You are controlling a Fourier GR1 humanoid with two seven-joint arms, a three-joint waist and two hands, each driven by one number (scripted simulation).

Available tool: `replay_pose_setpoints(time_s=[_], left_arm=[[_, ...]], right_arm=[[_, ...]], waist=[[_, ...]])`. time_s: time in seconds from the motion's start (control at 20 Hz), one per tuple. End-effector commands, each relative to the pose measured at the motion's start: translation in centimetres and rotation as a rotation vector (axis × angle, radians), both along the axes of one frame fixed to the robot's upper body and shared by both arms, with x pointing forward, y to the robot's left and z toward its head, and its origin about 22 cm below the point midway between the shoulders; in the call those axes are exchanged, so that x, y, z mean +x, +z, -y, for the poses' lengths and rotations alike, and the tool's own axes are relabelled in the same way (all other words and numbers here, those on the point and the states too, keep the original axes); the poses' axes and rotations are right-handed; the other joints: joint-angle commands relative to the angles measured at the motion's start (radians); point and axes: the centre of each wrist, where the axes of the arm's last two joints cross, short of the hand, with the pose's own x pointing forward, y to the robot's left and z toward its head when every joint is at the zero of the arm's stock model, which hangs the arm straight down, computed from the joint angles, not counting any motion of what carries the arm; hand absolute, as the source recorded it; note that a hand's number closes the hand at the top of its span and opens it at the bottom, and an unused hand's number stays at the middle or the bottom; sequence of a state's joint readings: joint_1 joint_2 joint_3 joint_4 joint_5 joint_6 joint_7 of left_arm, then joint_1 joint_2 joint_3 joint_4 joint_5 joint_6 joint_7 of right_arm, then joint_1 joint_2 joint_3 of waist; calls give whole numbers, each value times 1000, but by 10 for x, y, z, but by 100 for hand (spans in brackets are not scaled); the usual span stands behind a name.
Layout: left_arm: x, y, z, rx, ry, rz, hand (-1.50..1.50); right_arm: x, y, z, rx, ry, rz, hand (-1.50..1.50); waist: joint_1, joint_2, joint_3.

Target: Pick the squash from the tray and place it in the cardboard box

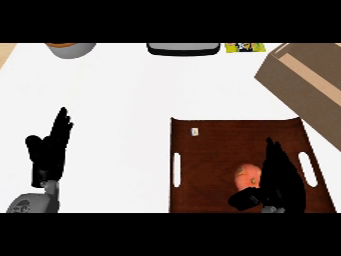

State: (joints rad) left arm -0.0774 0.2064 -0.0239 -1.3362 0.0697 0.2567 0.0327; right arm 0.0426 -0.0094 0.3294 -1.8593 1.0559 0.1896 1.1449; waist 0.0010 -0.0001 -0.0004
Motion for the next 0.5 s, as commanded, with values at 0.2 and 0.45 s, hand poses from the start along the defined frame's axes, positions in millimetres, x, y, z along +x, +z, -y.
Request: replay_pose_setpoints(time_s=[0.2, 0.45], left_arm=[[4, -7, -7, 13, -7, -4, 0], [-10, 1, 0, -7, 0, -3, 0]], right_arm=[[9, -17, -8, -38, -85, -121, -150], [11, -19, -9, -18, -95, -102, -150]], waist=[[-1, 1, 0], [2, -1, 0]])
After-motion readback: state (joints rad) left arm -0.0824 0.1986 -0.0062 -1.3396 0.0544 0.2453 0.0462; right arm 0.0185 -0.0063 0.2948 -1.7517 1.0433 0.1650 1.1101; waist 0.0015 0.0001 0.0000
